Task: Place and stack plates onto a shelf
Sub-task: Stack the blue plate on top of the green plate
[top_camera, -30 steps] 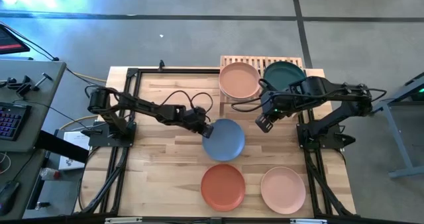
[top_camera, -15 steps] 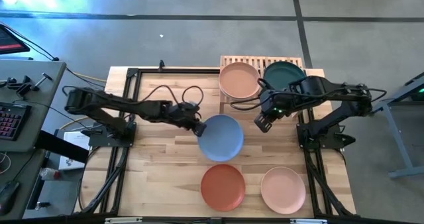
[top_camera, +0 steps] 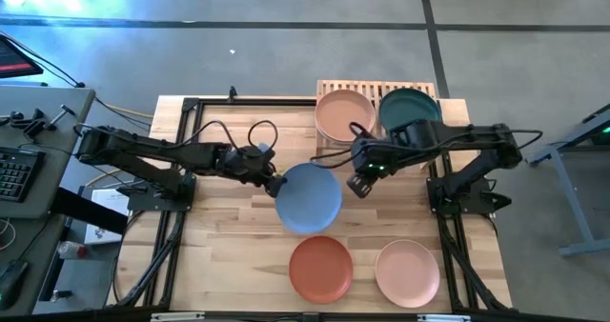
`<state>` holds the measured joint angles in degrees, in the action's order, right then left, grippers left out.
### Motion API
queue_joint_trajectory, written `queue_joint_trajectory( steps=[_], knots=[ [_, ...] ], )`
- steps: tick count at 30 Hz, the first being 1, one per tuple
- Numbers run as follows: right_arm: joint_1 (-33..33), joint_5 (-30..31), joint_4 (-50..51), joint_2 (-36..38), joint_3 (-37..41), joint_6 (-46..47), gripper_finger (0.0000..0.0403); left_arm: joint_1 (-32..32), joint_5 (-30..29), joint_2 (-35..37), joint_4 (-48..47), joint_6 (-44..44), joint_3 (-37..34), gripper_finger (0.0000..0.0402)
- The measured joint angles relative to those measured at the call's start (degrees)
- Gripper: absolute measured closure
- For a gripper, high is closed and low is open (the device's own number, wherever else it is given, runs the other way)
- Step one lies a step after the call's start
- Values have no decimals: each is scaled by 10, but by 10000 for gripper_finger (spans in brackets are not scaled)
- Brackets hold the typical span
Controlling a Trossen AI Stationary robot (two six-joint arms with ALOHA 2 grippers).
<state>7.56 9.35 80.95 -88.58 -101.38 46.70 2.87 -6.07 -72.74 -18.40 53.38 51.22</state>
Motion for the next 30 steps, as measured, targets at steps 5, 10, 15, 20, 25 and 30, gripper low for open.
queue_joint_trajectory(
  steps=[5, 10, 15, 20, 25, 30],
  knots=[
    [-2, -3, -32, -29, 0, 37, 257, 1, -19, 3, -40, 0, 0, 401],
    [-1, -18, -42, -67, 0, 43, 254, 2, -34, 2, -45, 0, 0, 401],
    [-1, -38, -66, -94, 0, 44, 254, 2, -34, 2, -50, 0, 0, 401],
    [0, -35, -100, -98, 0, 64, 254, 2, -34, 2, -63, -2, 0, 401],
    [0, -19, -101, -105, 0, 73, 254, 2, -35, 2, -47, -17, 0, 401],
    [0, -16, -93, -117, 0, 73, 254, 6, -35, 2, -29, -40, 0, 401]
  ],
)
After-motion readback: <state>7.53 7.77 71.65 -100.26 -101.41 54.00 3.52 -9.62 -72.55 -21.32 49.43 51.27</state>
